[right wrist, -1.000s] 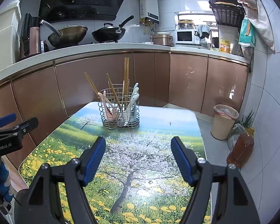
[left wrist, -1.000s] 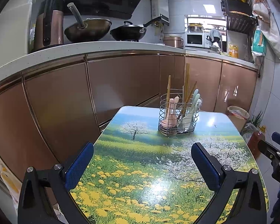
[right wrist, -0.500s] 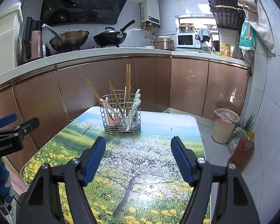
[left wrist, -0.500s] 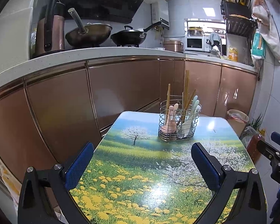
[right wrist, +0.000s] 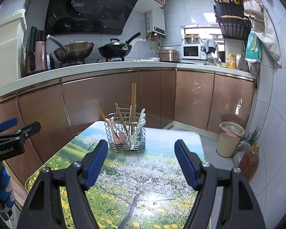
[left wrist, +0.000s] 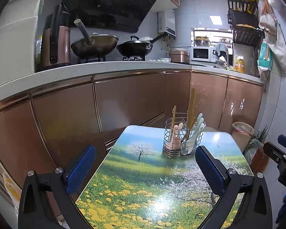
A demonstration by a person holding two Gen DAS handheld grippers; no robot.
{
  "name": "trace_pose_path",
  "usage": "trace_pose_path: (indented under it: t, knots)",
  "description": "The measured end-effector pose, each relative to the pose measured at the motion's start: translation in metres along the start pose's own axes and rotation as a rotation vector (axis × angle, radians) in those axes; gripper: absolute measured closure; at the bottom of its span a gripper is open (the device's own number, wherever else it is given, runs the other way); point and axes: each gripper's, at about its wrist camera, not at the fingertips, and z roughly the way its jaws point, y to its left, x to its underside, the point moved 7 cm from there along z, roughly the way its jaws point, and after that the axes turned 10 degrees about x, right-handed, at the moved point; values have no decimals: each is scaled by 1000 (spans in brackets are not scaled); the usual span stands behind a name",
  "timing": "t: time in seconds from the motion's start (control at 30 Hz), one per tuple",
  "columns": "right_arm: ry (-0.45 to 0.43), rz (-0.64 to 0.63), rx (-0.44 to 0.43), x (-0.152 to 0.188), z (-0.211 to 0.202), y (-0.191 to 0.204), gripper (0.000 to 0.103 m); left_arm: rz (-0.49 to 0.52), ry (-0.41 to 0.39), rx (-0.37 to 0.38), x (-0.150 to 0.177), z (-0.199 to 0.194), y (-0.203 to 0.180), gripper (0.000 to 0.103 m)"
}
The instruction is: Organize utensils
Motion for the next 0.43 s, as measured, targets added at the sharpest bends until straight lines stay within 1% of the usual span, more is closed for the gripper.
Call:
trace_pose_path:
  t: [0.43]
  knots:
    - [-34,9,-2,-16,-5,-1,32,6,-35,-6,-19,-8,-4,0]
